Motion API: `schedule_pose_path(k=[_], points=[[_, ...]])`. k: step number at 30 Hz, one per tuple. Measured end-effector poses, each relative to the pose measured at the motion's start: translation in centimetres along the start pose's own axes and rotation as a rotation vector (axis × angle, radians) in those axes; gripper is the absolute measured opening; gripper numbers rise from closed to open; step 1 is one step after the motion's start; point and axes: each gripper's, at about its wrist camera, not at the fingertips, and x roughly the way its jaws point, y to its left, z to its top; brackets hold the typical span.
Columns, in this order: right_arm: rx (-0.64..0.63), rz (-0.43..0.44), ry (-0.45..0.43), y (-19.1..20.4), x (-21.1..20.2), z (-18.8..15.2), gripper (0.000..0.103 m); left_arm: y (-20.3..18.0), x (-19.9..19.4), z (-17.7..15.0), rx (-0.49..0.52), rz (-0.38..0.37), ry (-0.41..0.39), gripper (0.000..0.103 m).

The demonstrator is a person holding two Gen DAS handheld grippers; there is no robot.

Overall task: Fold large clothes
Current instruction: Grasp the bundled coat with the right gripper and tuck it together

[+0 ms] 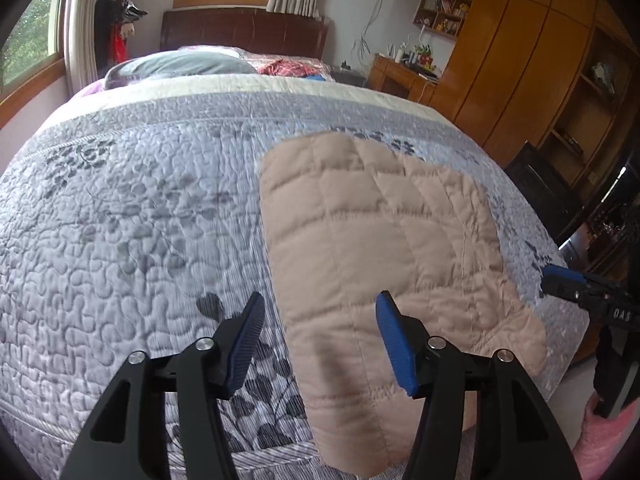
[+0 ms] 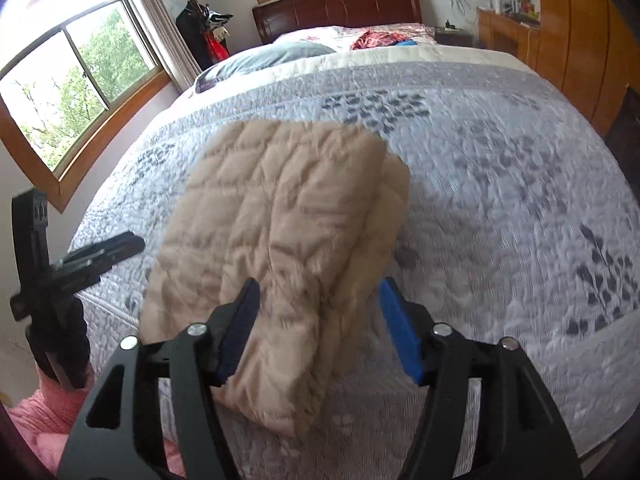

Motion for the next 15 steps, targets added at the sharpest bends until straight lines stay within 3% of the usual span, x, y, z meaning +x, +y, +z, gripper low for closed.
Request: schedule_pose_path(k=[2, 6, 8, 10, 12, 15], points=[[0.025, 0.032, 0.030, -0.5, 1.6, 2.5, 0.068, 0.2, 0.2, 0.4, -0.008, 0.006, 0.000, 0.058], [0.094, 0.004, 0.104, -2.3, 6.0, 6.1, 0.067, 0.5, 1.4, 0.5, -0.020, 0.005, 0.034, 0.058], [0.133, 0.033, 0.141, -3.0, 8.1, 7.3, 0.056, 0.5, 2.2, 0.3, -0.025, -0.004, 0.054, 0.058], [0.156, 0.063, 0.162, -3.2, 9.5, 7.9, 0.029, 0.2, 3.1, 0.1, -0.020, -0.001, 0.073, 0.058], [0.158, 0.093, 0.151, -3.2, 9.4, 8.5, 0.015, -0.2, 3.7, 0.1, -0.012, -0.001, 0.077, 0.058], [0.178, 0.136, 0.087, -3.9, 7.5, 9.2, 0.012, -1.4, 4.3, 0.6, 0.011, -0.011, 0.079, 0.057]])
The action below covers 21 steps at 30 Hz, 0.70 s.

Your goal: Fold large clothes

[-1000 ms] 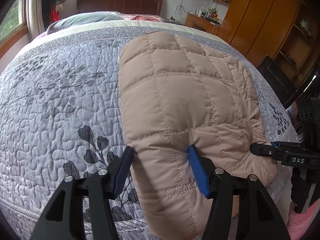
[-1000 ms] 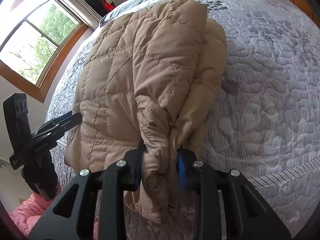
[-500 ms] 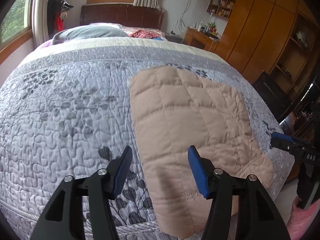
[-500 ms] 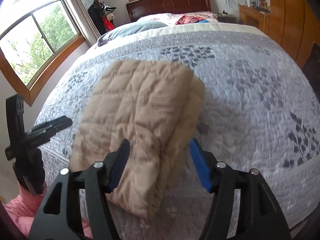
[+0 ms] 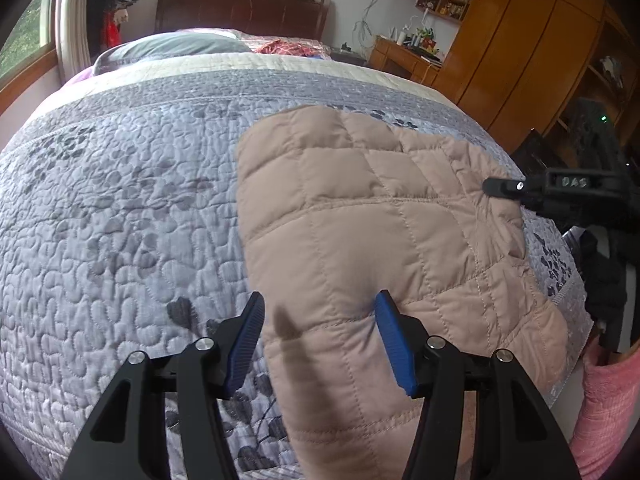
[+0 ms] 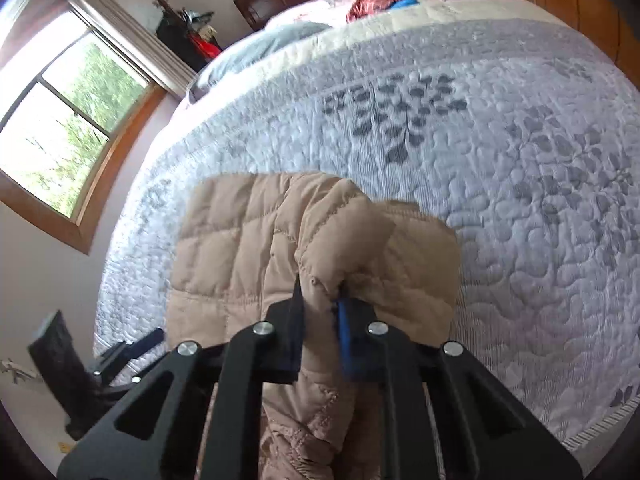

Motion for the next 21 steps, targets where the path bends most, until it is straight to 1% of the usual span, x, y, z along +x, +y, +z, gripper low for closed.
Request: schedule_pose_path(k=[1, 2, 4, 6, 8, 10, 11, 12, 13, 15, 17, 18, 19, 21], points=[[0.005, -0.011, -0.011, -0.3, -0.2, 0.2, 0.012, -0.4, 0.3, 0.2, 0.008, -0.006, 0.007, 0.058], [0.016, -0.044, -0.013, -0.9, -0.3, 0.2, 0.012, -0.8, 0.8, 0.3, 0.018, -0.012, 0.015, 0.058], [0.047, -0.086, 0.018, -2.3, 1.0, 0.0, 0.012, -1.6, 1.9, 0.6, 0.040, 0.013, 0.031, 0.061], [0.078, -0.074, 0.053, -3.6, 2.8, -0.4, 0.013, -2.0, 2.8, 0.8, 0.055, 0.036, 0.038, 0.062], [0.090, -0.075, 0.078, -4.4, 4.4, -0.7, 0.014, -2.0, 3.4, 1.0, 0.056, 0.038, 0.049, 0.064], [0.074, -0.088, 0.076, -4.1, 4.8, -0.9, 0.016, -1.6, 3.6, 1.2, 0.046, 0.028, 0.063, 0.064], [0.058, -0.102, 0.071, -3.7, 4.5, -0.9, 0.017, -1.4, 3.4, 1.2, 0.042, 0.019, 0.069, 0.064], [0.044, -0.115, 0.061, -3.4, 4.1, -0.9, 0.020, -1.2, 3.2, 1.3, 0.038, 0.012, 0.073, 0.064], [0.035, -0.127, 0.049, -3.1, 3.5, -0.9, 0.026, -1.0, 2.9, 1.5, 0.026, 0.002, 0.078, 0.064], [0.019, -0.179, 0.009, -2.3, 1.6, -1.3, 0.031, -0.4, 1.6, 1.5, -0.006, -0.015, 0.079, 0.061], [-0.015, -0.249, -0.042, -1.3, -0.6, -2.2, 0.031, -0.2, 0.0, 1.1, -0.008, -0.005, 0.046, 0.061], [-0.043, -0.267, -0.063, -0.6, -1.7, -2.7, 0.031, -0.4, -0.9, 0.8, -0.002, 0.002, 0.026, 0.061], [-0.085, -0.258, -0.078, 0.5, -2.7, -3.7, 0.031, -0.6, -1.8, 0.3, -0.001, -0.002, 0.014, 0.061], [-0.143, -0.203, -0.063, 2.3, -3.7, -5.5, 0.031, -1.1, -3.0, -0.5, 0.000, -0.034, 0.008, 0.060]])
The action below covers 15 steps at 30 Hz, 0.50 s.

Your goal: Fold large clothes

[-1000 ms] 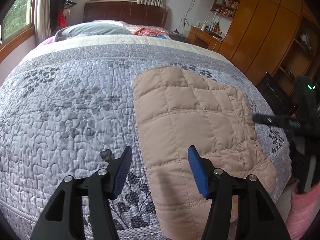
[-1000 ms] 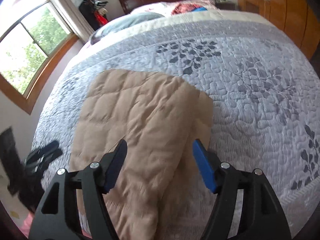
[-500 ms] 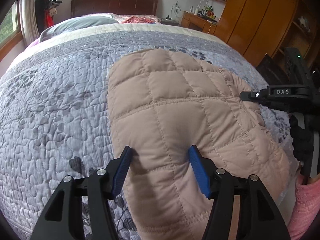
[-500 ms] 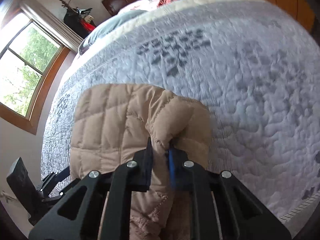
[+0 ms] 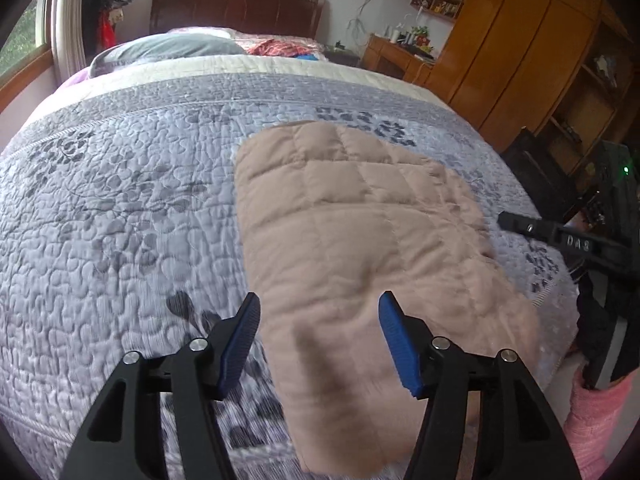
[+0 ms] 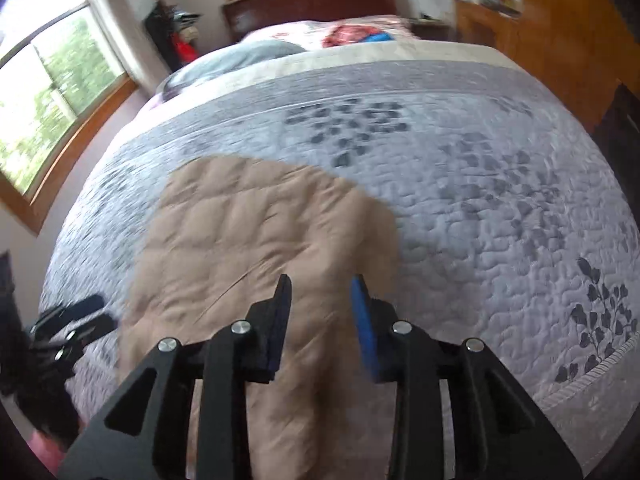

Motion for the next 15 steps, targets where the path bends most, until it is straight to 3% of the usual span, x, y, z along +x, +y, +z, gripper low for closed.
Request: schedule_pose_path(k=[3, 6, 10, 15], points=[[-0.068, 0.064, 0.026, 2.5, -1.0, -2.2, 0.029, -0.9, -0.7, -1.3, 0.006, -0.043, 0.001, 0.055], [-0.116, 0.054, 0.033, 3.7, -1.5, -4.4, 0.027, -1.9, -0.2, -2.3, 0.023, -0.076, 0.024, 0.054], [-0.127, 0.012, 0.050, 3.5, -0.7, -6.4, 0.021, -2.5, 1.5, -3.1, 0.055, -0.054, 0.056, 0.054], [-0.086, 0.037, 0.114, 1.9, 2.5, -8.1, 0.020, -2.5, 2.9, -3.7, 0.075, -0.034, 0.075, 0.055]])
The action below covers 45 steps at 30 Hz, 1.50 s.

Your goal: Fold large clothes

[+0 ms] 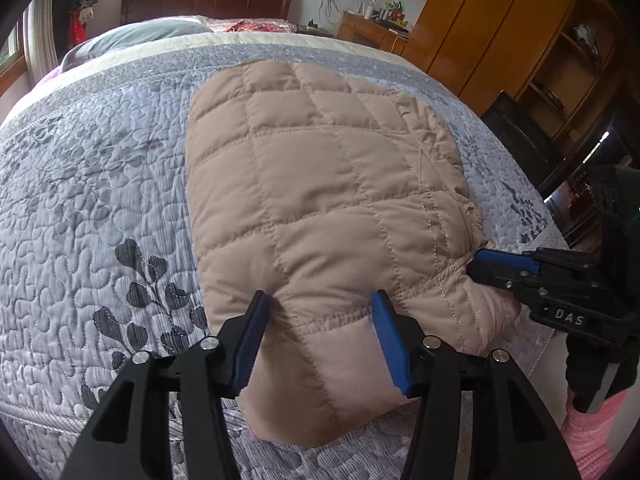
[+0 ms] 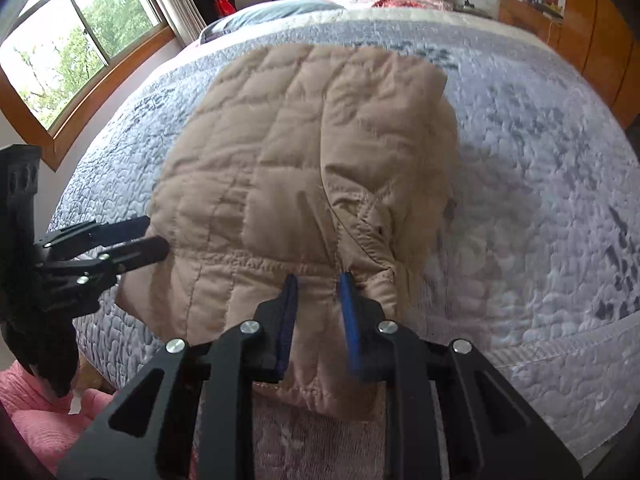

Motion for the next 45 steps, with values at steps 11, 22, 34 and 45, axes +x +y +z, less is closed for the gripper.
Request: schedule_pose_path(k=[11, 22, 34, 45], points=[[0.010, -0.004, -0.021, -0.2, 1.8, -0.8, 0.020, 0.1, 1.3, -0.7, 0.024, 0.021, -0.007, 0.055], [0.015, -0.009, -0.028, -0.2, 2.3, -0.8, 0.020, 0.3, 1.8, -0.9, 0.029, 0.021, -0.018, 0.055], [0.018, -0.030, -0.034, 0.0, 2.3, -1.0, 0.020, 0.7, 1.8, -1.0, 0.025, 0.013, -0.030, 0.055], [-0.009, -0.061, -0.020, 1.3, 0.6, -0.2, 0.026, 1.4, 0.4, -0.2, 0.004, -0.017, -0.010, 0.056]])
